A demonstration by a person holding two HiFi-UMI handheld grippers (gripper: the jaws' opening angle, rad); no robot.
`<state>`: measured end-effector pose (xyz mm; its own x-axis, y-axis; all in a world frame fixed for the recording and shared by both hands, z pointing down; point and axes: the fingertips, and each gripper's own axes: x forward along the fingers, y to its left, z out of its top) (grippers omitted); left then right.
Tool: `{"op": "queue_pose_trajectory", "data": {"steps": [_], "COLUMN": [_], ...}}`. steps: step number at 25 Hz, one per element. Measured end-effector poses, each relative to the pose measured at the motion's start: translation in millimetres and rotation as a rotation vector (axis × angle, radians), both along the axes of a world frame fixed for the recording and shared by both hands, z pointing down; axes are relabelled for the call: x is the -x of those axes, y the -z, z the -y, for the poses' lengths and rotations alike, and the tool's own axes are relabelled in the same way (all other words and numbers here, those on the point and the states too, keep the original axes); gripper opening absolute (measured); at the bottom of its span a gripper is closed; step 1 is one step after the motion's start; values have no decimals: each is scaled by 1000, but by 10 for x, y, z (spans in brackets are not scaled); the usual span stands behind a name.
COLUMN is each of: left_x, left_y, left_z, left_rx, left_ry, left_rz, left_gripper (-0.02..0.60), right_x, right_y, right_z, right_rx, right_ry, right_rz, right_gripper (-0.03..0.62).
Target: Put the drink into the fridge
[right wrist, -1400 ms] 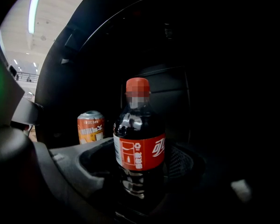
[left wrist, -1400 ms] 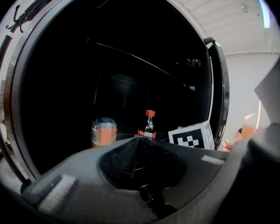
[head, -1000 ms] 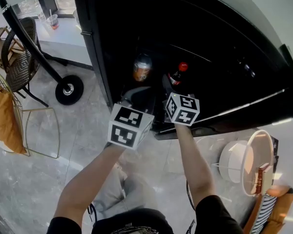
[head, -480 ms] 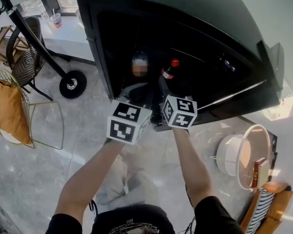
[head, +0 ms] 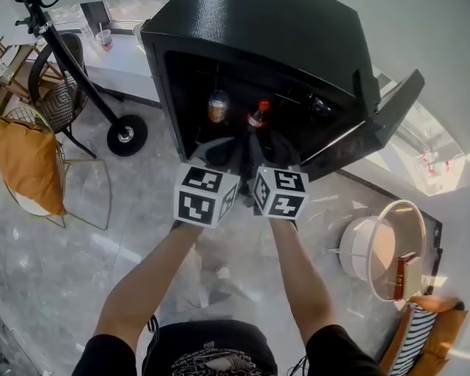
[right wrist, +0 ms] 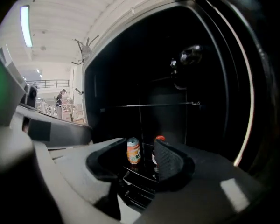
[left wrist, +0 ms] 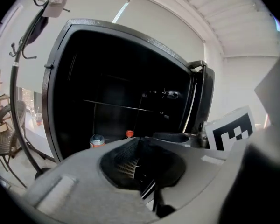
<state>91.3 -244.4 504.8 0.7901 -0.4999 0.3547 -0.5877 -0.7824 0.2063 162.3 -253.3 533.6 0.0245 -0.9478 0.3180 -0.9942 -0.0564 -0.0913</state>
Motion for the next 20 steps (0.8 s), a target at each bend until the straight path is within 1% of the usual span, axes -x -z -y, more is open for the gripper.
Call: {"op": "queue_pose_trajectory", "data": {"steps": [7,9,12,15,20], "left_x": [26,47,100,186,321], "left_y": [489,627,849,1047,1337], "left_z": [-455,-579,-795,-1058,-1301], "left_rx": [10,10,-24,-58,-69], "left_ry": [52,69,81,69,88], "left_rz": [-17,-13,17,44,41], "left_gripper": [3,3,3,3,3], "right_x": [154,196,301,456,595], "right_y": [733,969,1261,1476,1753], "right_z": [-562,-724,-957,-1203,-1490], "right_rx": [-9,-15,-19,-21,-24], "right_ry": [52,82,129,159,180], "right_rz": [54,45,10,13,15], "right_gripper": [158,153,146,133,92]}}
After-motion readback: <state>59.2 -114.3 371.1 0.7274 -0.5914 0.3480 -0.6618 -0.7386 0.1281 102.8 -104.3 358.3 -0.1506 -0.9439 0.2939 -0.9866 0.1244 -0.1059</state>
